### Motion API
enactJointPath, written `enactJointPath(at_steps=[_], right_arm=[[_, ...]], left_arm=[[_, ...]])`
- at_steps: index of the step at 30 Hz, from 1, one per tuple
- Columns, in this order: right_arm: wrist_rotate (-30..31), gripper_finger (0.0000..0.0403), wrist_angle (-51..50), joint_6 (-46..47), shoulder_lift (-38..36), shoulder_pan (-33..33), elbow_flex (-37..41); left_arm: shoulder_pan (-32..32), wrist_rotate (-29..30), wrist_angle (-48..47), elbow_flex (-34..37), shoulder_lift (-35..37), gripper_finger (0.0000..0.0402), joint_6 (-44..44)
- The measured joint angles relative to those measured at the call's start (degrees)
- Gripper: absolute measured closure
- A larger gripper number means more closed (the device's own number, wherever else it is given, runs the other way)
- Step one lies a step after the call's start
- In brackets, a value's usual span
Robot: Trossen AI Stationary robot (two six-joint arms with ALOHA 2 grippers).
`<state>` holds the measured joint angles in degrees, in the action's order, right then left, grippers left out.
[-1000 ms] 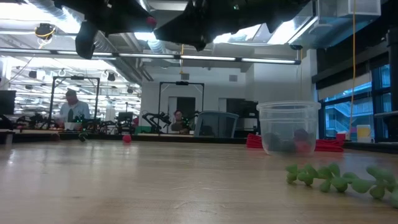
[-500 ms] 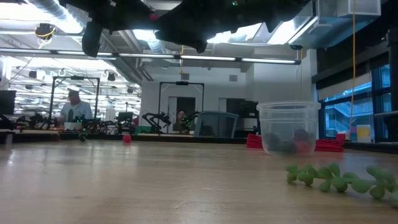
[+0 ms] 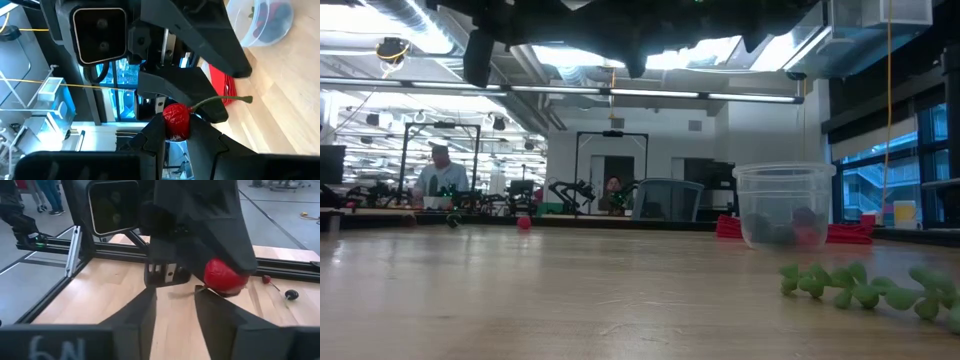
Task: Pick and placing Produce into tupperware
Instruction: Put the bottom red cherry into the transparent container
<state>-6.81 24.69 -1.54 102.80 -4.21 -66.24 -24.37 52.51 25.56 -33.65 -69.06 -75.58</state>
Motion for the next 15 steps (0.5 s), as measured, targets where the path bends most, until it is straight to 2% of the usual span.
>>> enactJointPath(at_steps=[10,12,15], right_arm=[[-0.85,0.0378,0.47,-0.09,0.00,-0.09,0.00],[-0.85,0.0394,0.45,1.01,0.00,-0.09,0.00],[-0.83,0.0396,0.43,4.32,0.00,-0.01,0.00]], left_arm=[[0.10,-0.79,1.44,0.00,0.00,0.0341,-0.05],[0.10,-0.85,1.44,0.00,0.00,0.0341,-0.07],[-0.20,-0.87,1.46,0.00,0.00,0.0341,-0.10]])
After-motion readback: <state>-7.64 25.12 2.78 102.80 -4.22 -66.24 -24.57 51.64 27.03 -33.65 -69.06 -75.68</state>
